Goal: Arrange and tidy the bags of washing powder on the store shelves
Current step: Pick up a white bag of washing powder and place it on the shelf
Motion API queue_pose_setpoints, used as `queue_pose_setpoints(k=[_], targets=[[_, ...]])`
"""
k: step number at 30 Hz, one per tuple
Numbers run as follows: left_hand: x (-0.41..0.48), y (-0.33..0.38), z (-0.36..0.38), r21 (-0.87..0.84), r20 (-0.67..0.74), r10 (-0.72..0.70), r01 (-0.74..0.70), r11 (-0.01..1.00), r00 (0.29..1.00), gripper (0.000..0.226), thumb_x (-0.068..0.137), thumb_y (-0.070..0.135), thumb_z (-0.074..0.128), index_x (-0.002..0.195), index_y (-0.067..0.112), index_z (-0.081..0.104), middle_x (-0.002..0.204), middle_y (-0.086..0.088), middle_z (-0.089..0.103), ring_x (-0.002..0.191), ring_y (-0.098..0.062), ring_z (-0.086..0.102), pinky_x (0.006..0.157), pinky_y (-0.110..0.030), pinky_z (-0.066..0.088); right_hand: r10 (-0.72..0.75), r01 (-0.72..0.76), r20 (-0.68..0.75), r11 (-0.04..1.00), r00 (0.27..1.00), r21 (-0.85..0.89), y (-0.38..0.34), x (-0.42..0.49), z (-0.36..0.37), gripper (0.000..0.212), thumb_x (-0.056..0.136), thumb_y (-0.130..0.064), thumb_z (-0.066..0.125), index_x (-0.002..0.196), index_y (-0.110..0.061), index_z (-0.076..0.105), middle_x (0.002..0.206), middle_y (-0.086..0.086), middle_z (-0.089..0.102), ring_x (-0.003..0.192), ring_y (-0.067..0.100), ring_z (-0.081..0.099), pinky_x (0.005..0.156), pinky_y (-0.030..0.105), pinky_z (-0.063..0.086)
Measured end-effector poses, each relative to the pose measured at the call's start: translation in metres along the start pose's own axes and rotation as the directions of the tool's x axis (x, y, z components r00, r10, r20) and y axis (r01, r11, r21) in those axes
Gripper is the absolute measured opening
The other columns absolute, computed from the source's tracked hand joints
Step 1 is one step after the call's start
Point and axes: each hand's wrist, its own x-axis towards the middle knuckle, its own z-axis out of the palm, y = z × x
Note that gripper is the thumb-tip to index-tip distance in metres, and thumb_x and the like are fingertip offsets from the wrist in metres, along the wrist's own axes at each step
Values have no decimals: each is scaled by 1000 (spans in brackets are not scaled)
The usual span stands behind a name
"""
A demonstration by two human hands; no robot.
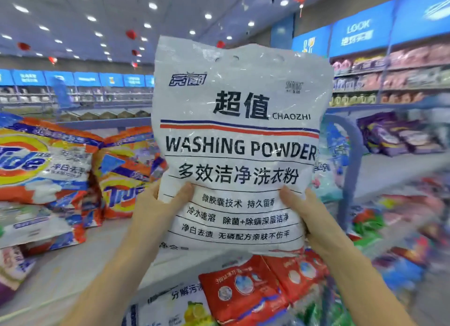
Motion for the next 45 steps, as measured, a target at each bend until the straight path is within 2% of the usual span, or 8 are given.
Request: queue_pose_setpoints(k=[4,12,21,27,31,37,41,45], targets=[[-19,-18,101,-76,132,-105,116,990,986,20,74,33,74,86,19,66,71,7,74,73,-21,71,66,-35,56,-99,81,-160,990,982,-111,-8,-36,-98,103,33,-75,78,114,-14,62,106,5,72,95,22,69,81,39,56],[-76,-34,339,-89,344,-152,193,977,927,13,83,21,70,73,16,63,53,12,67,56,-11,66,49,-20,51,-144,72,-412,980,900,-185,-27,-101,-314,48,71,-46,74,111,-26,56,99,-14,72,91,8,69,67,19,54],[-128,-61,568,-34,580,-266,350,936,770,15,86,26,63,81,13,67,69,-3,74,69,-26,71,67,-41,56,-97,-62,-620,971,779,-230,-26,-135,-520,62,56,-61,62,106,-26,60,102,-7,72,94,14,69,82,36,55],[-124,-91,710,-23,677,-263,377,926,687,13,88,23,61,80,15,66,67,0,73,53,-10,68,46,-23,50,-74,-111,-726,973,684,-204,-8,-114,-639,76,45,-77,69,106,-32,59,102,-11,72,93,12,69,84,39,52],[-110,-114,811,-17,742,-267,416,909,615,19,91,27,56,80,15,66,62,4,72,53,-8,68,43,-20,50,-61,-113,-798,981,599,-160,2,-81,-724,45,72,-52,65,110,-28,60,103,-6,72,96,17,69,88,43,53],[-70,-132,964,4,846,-218,403,915,487,23,91,27,54,82,13,69,75,-4,75,62,-9,70,56,-25,53,-85,-72,-856,987,511,-141,-1,-27,-848,52,65,-44,79,108,-22,61,97,-7,74,87,13,70,67,24,57],[-55,-139,1060,58,890,-250,448,892,382,26,91,31,58,92,8,69,85,-14,74,78,-28,71,81,-50,54,-79,-62,-881,991,467,-122,-3,1,-931,17,83,-29,66,98,-22,62,94,-4,74,80,11,71,60,21,55],[-51,-149,1156,37,900,-207,405,913,384,65,63,67,71,94,10,71,86,-7,75,87,-25,71,80,-43,55,-75,-78,-880,989,469,-126,-2,32,-1023,54,58,-50,71,102,-19,62,92,-5,74,81,15,71,60,23,56]])
